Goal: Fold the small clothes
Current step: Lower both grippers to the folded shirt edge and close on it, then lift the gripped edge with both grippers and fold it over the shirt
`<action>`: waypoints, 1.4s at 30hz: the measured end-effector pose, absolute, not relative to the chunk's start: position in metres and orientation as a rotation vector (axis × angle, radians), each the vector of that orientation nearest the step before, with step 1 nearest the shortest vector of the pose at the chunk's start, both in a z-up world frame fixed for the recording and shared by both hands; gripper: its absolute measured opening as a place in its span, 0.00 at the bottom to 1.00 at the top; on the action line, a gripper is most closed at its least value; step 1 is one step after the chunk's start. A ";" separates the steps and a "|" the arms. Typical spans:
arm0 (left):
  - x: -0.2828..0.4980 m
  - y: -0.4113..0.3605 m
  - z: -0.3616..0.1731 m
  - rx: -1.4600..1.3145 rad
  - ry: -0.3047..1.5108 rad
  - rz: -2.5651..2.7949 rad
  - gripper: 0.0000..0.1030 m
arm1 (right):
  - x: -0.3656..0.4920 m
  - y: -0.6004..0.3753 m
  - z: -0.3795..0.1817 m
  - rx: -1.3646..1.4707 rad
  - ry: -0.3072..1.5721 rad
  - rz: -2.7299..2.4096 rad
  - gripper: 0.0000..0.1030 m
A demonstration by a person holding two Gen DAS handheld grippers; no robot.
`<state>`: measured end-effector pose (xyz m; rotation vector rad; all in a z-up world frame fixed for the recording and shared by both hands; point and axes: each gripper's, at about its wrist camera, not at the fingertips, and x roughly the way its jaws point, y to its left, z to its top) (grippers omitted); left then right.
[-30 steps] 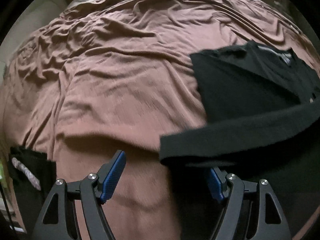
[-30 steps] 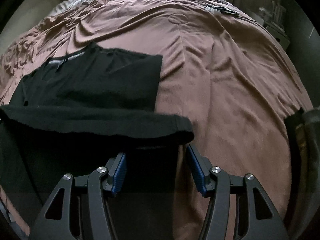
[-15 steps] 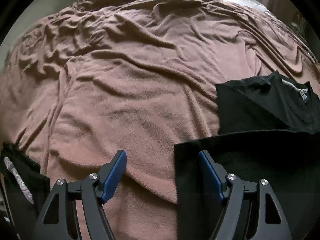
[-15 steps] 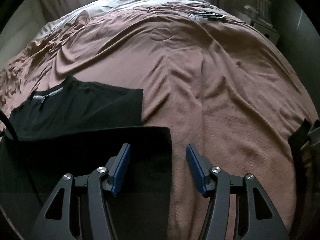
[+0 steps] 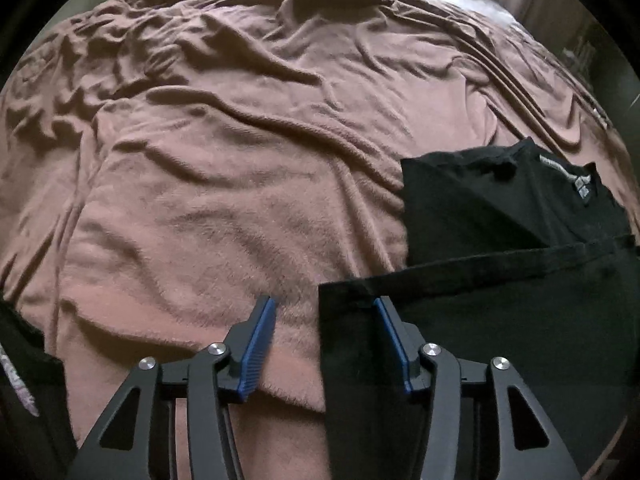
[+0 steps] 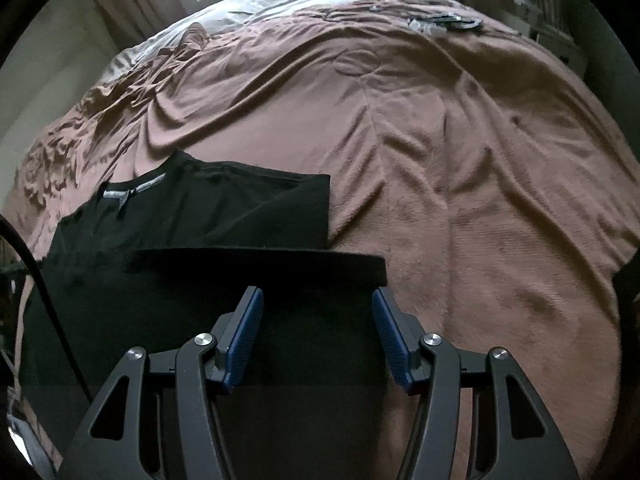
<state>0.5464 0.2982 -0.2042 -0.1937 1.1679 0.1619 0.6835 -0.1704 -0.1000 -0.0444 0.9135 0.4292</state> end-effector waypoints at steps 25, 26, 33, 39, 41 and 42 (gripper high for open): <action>0.533 0.280 -0.178 -0.144 1.072 0.202 0.07 | 0.696 -0.202 -0.092 0.124 0.964 0.383 0.00; 0.530 0.279 -0.172 -0.142 1.060 0.207 0.07 | 0.691 -0.201 -0.088 0.114 0.944 0.380 0.00; 0.517 0.269 -0.133 -0.125 0.983 0.235 0.06 | 0.657 -0.205 -0.052 0.099 0.837 0.383 0.00; 0.516 0.258 -0.096 -0.085 0.911 0.234 0.06 | 0.634 -0.201 -0.024 0.062 0.746 0.373 0.00; 0.518 0.259 -0.087 -0.080 0.895 0.233 0.06 | 0.629 -0.200 -0.017 0.057 0.721 0.368 0.00; 0.519 0.259 -0.084 -0.079 0.890 0.236 0.06 | 0.627 -0.200 -0.014 0.056 0.708 0.364 0.00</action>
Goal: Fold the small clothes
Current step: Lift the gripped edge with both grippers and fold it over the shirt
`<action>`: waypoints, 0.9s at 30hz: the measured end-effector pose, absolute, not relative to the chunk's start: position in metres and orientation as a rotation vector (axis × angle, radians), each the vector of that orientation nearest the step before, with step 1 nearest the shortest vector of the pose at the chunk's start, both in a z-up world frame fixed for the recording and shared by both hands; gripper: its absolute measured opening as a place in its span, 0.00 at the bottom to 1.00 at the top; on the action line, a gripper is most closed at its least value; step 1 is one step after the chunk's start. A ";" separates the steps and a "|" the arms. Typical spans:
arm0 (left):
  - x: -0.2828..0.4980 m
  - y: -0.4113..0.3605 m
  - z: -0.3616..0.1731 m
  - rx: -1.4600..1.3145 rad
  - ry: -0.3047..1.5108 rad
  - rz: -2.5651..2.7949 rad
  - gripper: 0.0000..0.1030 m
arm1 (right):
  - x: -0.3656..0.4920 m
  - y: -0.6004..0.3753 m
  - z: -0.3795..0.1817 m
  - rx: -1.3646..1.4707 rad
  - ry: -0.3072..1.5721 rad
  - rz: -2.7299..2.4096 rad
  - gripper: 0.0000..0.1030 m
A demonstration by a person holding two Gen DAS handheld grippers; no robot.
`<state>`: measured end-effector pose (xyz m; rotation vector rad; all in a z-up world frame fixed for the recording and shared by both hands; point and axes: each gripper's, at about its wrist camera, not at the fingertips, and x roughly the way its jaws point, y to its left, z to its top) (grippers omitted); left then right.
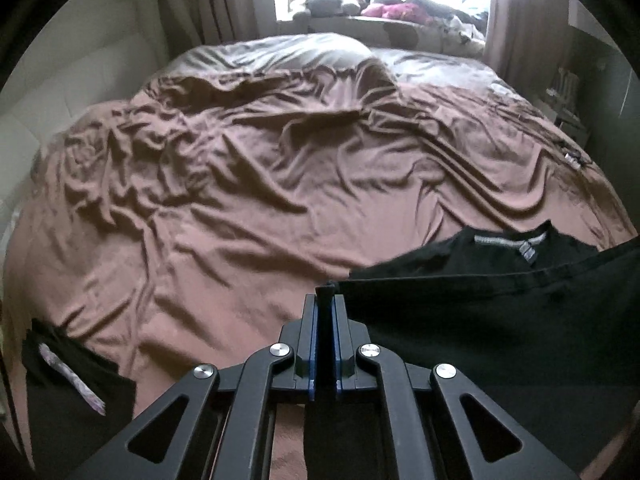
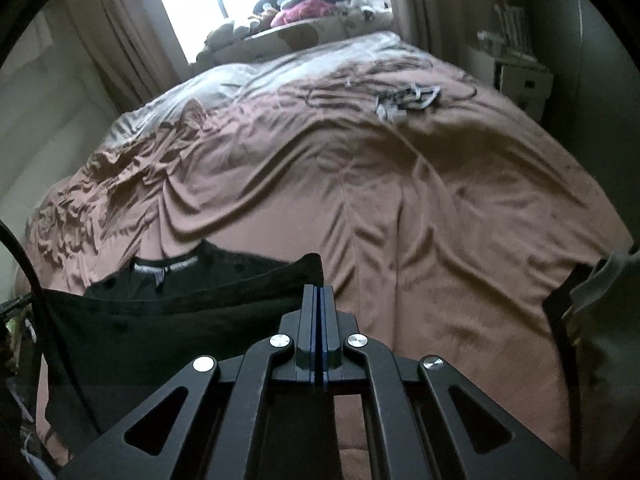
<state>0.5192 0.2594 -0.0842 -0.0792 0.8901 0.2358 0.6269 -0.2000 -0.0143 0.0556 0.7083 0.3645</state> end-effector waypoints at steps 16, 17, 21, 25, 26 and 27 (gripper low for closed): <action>0.604 0.286 -0.104 -0.063 0.888 0.276 0.06 | 0.684 -0.161 -0.009 -0.023 0.648 0.280 0.00; 0.612 0.286 -0.112 -0.056 0.903 0.276 0.06 | 0.692 -0.156 -0.014 -0.029 0.658 0.276 0.00; 0.640 0.284 -0.159 -0.026 0.997 0.285 0.06 | 0.723 -0.144 -0.048 -0.045 0.740 0.252 0.00; 0.648 0.285 -0.191 -0.025 1.056 0.304 0.06 | 0.750 -0.141 -0.084 -0.049 0.821 0.224 0.00; 0.648 0.285 -0.194 -0.020 1.059 0.307 0.06 | 0.754 -0.141 -0.089 -0.045 0.832 0.224 0.00; 0.647 0.285 -0.196 -0.012 1.058 0.310 0.06 | 0.756 -0.141 -0.091 -0.044 0.834 0.225 0.00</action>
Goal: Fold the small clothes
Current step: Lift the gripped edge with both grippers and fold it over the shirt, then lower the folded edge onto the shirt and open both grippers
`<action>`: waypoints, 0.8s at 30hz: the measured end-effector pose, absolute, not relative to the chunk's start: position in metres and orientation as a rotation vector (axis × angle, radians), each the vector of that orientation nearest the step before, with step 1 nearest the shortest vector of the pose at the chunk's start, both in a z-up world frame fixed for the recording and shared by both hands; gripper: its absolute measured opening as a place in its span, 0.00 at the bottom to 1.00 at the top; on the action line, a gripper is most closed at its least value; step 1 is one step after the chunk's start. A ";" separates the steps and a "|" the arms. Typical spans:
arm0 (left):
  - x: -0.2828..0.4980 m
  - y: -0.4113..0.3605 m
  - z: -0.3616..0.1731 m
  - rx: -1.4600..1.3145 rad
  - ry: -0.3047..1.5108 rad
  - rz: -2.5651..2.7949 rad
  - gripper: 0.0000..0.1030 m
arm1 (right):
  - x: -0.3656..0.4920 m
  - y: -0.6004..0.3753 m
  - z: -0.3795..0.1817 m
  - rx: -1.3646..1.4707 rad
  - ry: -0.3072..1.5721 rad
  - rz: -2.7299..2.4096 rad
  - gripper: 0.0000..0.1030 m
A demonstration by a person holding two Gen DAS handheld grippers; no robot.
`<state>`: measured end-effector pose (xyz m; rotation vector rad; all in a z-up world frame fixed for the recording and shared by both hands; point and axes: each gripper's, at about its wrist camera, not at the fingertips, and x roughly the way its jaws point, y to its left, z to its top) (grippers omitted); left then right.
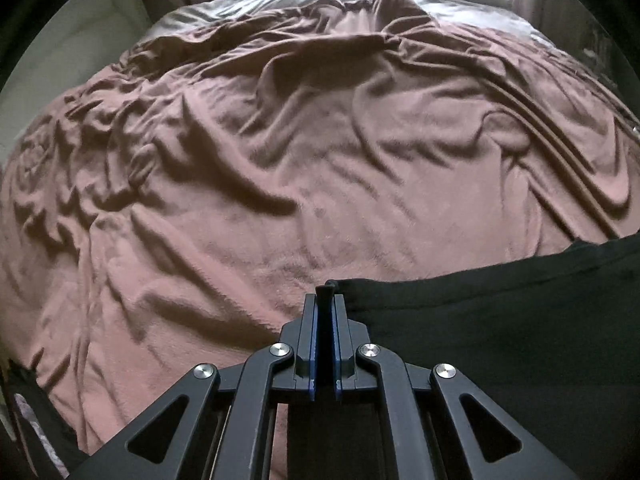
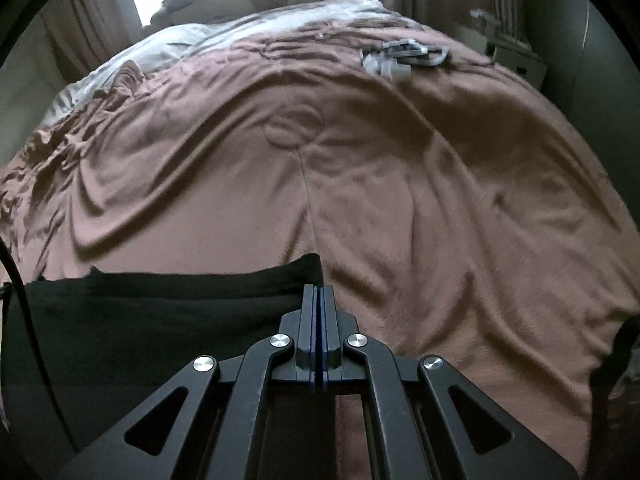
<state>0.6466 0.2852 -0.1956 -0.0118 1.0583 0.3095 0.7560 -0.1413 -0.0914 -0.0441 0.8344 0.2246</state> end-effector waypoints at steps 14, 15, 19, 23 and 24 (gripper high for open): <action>0.636 0.285 -0.138 0.018 0.951 0.303 0.06 | 0.730 -0.138 -0.050 -0.069 0.721 0.227 0.00; 0.639 0.285 -0.138 0.018 0.946 0.307 0.06 | 0.730 -0.139 -0.050 -0.066 0.718 0.222 0.00; 0.652 0.285 -0.160 0.024 0.972 0.332 0.07 | 0.742 -0.138 -0.064 -0.070 0.730 0.195 0.00; 0.664 0.295 -0.205 -0.060 1.161 0.331 0.09 | 0.768 -0.131 -0.099 -0.057 0.883 0.202 0.00; 0.660 0.296 -0.203 -0.068 1.141 0.331 0.11 | 0.769 -0.133 -0.105 -0.041 0.900 0.201 0.00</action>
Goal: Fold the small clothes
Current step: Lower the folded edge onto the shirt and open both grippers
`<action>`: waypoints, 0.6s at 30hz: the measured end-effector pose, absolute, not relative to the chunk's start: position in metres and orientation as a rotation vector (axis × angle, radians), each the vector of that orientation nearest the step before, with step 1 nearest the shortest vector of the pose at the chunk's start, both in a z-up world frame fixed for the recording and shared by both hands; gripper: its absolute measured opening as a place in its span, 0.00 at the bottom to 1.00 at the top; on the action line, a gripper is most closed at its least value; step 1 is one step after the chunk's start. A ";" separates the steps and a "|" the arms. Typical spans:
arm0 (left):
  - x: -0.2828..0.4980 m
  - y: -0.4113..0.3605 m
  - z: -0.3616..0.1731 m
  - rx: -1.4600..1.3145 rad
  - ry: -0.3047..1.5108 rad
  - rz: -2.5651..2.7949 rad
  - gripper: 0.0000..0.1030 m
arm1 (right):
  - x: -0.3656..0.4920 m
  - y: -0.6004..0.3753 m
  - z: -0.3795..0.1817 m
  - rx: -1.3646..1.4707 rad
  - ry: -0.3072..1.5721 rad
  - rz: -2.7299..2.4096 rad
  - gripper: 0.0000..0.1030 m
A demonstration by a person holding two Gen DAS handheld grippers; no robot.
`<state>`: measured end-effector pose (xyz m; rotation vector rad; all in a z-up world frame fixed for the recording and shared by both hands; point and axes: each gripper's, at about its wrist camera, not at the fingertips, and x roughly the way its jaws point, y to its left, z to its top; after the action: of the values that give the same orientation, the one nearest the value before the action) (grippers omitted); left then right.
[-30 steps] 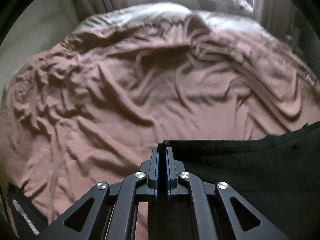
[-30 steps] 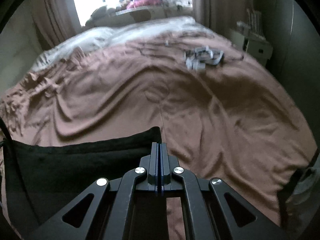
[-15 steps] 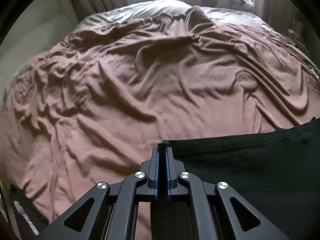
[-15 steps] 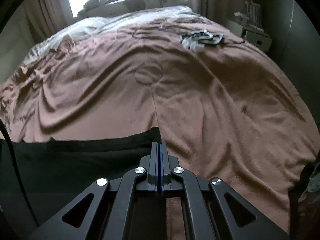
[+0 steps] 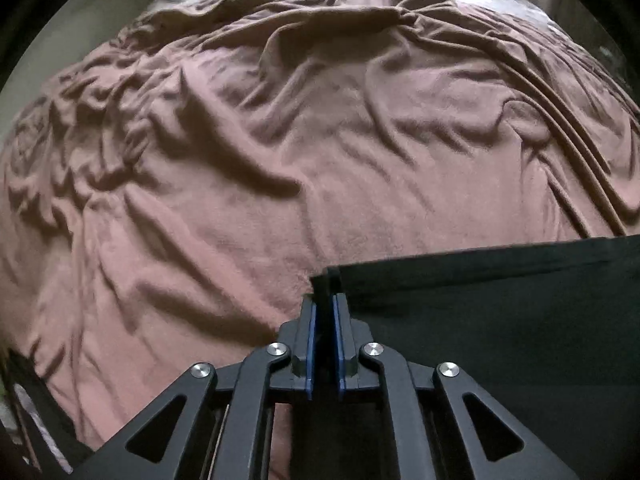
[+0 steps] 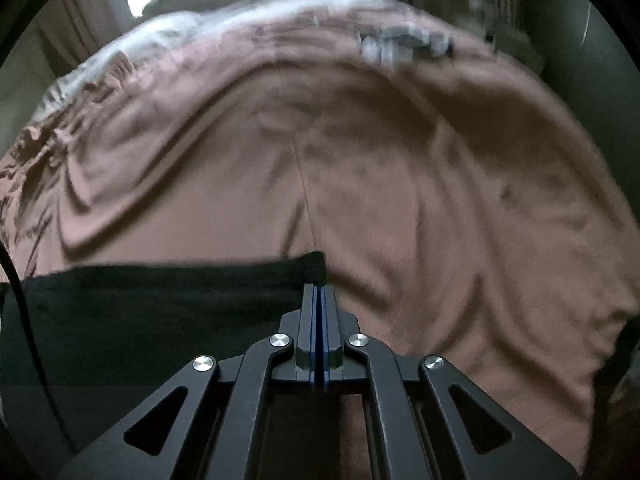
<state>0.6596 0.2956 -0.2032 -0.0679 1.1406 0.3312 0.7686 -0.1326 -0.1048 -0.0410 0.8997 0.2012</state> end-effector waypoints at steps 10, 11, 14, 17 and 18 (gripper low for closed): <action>0.619 0.297 -0.162 -0.134 1.094 0.311 0.61 | 0.734 -0.155 -0.071 -0.046 0.883 0.321 0.43; 0.615 0.293 -0.159 -0.131 1.091 0.308 0.63 | 0.730 -0.157 -0.068 -0.041 0.883 0.332 0.45; 0.599 0.286 -0.145 -0.137 1.087 0.279 0.71 | 0.708 -0.166 -0.055 -0.041 0.875 0.349 0.62; 0.581 0.278 -0.132 -0.153 1.061 0.257 0.85 | 0.682 -0.180 -0.043 -0.021 0.870 0.367 0.77; 0.573 0.274 -0.127 -0.151 1.055 0.256 0.86 | 0.676 -0.183 -0.041 -0.014 0.871 0.370 0.78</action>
<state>0.5727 0.2743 -0.1271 -0.1514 1.0545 0.2556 0.6758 -0.1828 -0.0406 -0.0145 0.8713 0.3698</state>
